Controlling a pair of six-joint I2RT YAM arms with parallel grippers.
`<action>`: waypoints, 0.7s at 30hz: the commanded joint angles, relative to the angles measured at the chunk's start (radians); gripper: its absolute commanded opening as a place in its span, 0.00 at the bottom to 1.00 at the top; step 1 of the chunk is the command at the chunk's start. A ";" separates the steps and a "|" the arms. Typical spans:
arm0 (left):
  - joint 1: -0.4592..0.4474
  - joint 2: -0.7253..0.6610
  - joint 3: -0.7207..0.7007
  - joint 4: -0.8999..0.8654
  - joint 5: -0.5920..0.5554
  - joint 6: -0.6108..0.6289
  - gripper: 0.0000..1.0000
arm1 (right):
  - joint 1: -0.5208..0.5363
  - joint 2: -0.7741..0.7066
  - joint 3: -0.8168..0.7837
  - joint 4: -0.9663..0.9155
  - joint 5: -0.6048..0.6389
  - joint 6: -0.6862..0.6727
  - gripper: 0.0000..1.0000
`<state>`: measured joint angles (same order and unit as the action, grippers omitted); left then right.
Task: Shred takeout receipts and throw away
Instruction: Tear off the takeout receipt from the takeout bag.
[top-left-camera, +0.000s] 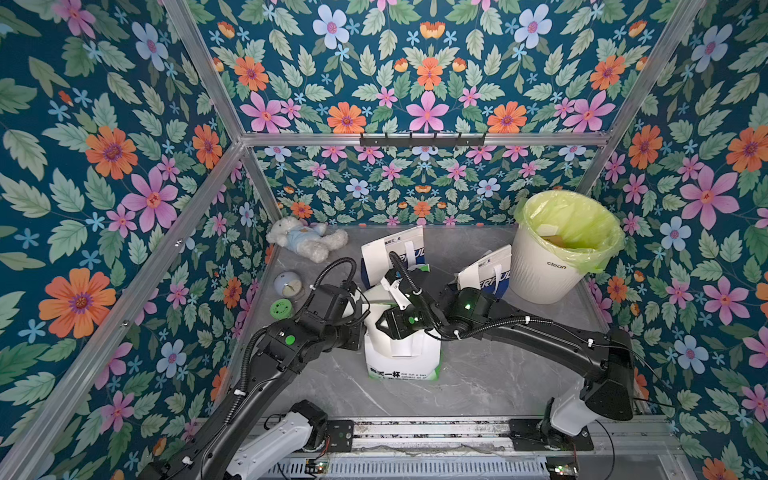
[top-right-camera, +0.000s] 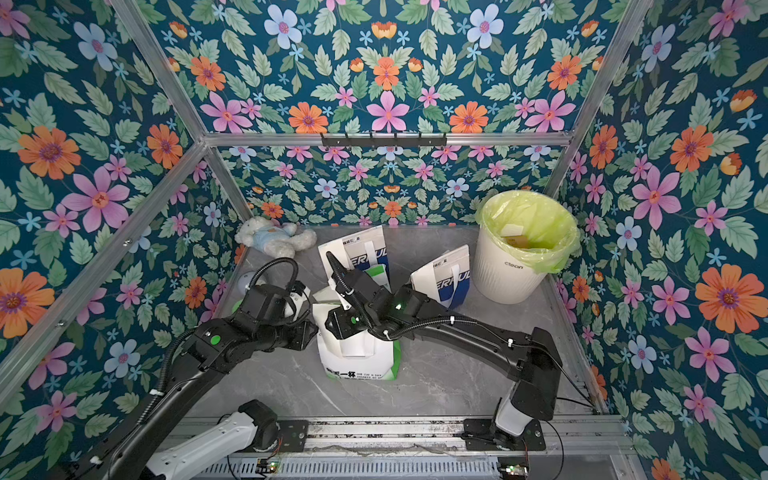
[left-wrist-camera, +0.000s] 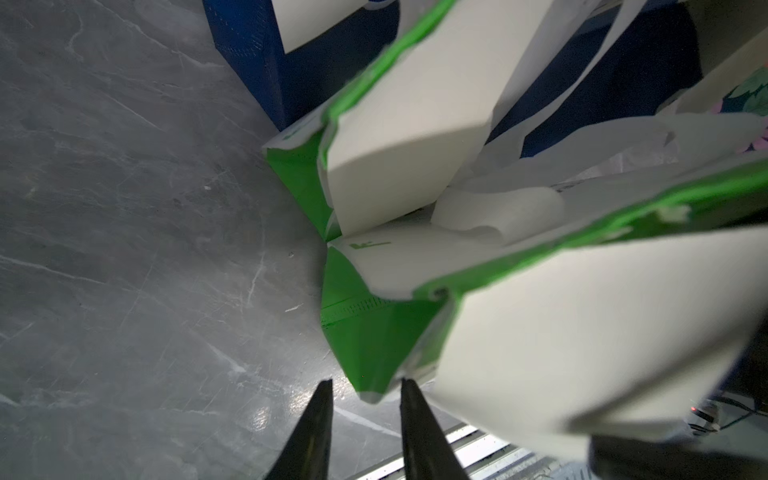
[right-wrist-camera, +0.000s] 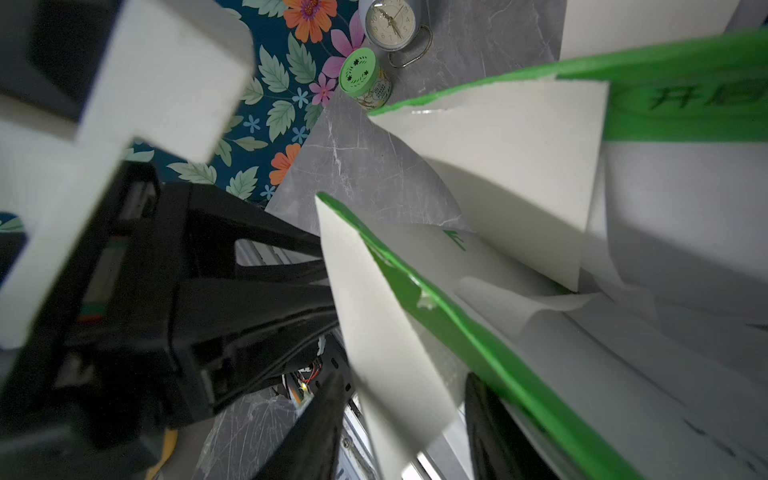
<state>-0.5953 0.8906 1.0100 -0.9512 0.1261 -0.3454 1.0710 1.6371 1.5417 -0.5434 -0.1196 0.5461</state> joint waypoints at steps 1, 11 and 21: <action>0.001 -0.007 -0.008 0.054 0.030 -0.023 0.28 | 0.003 0.010 0.021 -0.011 0.036 -0.008 0.47; 0.001 -0.021 -0.014 0.087 0.032 -0.031 0.24 | 0.016 0.054 0.065 -0.021 0.053 -0.011 0.40; 0.000 -0.031 -0.016 0.097 0.041 -0.035 0.23 | 0.033 0.075 0.125 -0.053 0.059 -0.023 0.23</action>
<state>-0.5953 0.8639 0.9932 -0.8810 0.1558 -0.3664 1.0996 1.7065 1.6554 -0.5816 -0.0742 0.5289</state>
